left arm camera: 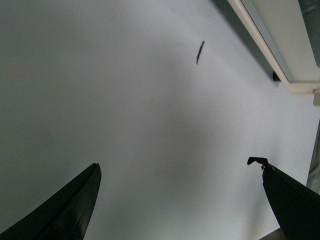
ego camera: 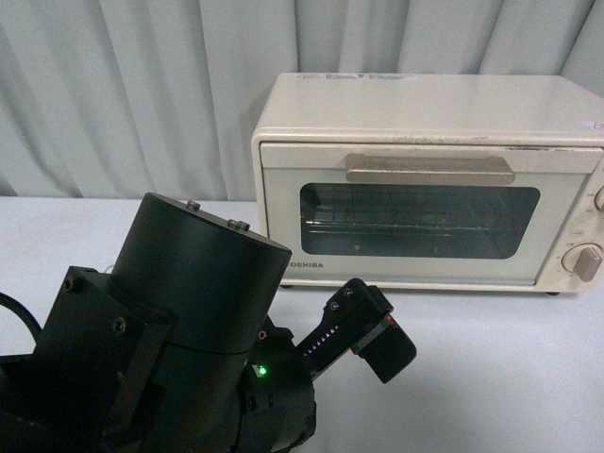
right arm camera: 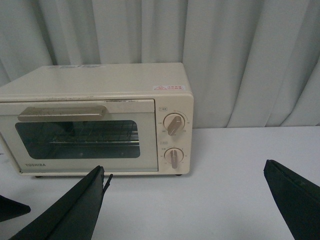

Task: Open oven

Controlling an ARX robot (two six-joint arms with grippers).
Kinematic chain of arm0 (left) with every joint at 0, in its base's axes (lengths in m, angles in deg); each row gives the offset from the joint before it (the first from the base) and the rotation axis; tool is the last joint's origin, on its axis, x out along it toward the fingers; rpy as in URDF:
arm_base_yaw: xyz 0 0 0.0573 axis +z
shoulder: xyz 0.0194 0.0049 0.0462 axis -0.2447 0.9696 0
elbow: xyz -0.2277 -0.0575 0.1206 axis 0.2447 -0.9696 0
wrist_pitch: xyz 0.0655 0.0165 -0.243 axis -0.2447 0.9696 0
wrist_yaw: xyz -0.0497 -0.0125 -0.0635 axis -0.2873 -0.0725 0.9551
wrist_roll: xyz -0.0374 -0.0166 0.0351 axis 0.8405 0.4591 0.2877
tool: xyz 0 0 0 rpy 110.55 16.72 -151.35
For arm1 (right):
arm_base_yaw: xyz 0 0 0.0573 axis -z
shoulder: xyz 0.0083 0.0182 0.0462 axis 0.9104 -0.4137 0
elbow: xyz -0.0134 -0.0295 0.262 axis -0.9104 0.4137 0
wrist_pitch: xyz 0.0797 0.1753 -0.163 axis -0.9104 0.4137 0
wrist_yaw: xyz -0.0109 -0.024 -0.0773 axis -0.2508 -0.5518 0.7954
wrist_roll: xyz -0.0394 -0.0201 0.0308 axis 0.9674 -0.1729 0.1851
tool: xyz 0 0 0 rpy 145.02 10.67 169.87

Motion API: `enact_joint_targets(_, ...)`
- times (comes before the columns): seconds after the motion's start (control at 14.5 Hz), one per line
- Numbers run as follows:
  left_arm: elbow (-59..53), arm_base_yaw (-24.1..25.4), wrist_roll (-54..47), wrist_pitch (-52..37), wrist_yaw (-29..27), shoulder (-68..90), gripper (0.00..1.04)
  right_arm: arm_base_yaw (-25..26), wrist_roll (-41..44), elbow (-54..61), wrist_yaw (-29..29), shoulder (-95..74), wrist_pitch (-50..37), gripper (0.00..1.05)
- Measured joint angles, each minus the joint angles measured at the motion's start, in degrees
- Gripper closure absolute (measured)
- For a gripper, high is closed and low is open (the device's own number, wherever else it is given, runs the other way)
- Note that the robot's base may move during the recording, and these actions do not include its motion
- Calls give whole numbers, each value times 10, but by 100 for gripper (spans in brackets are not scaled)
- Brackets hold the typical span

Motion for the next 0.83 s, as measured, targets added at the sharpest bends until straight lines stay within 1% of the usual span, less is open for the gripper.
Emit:
enact_joint_targets(0.48, 13, 29, 102, -7, -64, 40, 7, 0, 0, 0, 0, 0, 0, 7)
enact_joint_targets(0.62, 13, 30, 119, -14, -66, 44, 7, 0, 0, 0, 0, 0, 0, 7)
enact_joint_targets(0.83, 14, 27, 118, -12, -68, 46, 7, 0, 0, 0, 0, 0, 0, 7)
